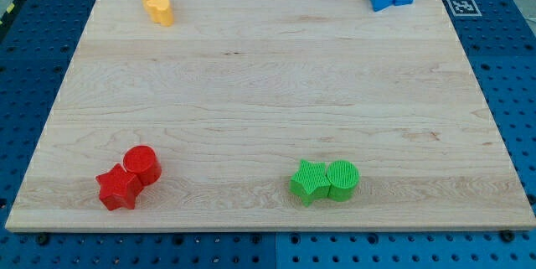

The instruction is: Move the blue cube downwards towards the center right

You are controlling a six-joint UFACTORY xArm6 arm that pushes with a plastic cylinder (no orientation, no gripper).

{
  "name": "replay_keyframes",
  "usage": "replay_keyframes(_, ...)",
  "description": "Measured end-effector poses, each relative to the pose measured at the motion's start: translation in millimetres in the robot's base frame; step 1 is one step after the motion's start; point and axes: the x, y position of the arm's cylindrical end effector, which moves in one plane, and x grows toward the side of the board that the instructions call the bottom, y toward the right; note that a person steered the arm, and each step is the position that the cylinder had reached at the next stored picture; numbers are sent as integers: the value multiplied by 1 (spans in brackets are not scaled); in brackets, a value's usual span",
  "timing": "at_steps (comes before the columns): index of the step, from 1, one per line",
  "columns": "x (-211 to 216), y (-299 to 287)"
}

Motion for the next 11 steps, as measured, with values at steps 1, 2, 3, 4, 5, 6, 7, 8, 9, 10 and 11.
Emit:
replay_keyframes(1,0,34)
replay_keyframes(2,0,60)
replay_keyframes(3,0,60)
replay_keyframes(4,3,50)
replay_keyframes(5,20,47)
replay_keyframes(6,35,60)
replay_keyframes(7,60,64)
replay_keyframes(8,79,64)
replay_keyframes(9,96,65)
replay_keyframes(10,113,72)
replay_keyframes(11,121,80)
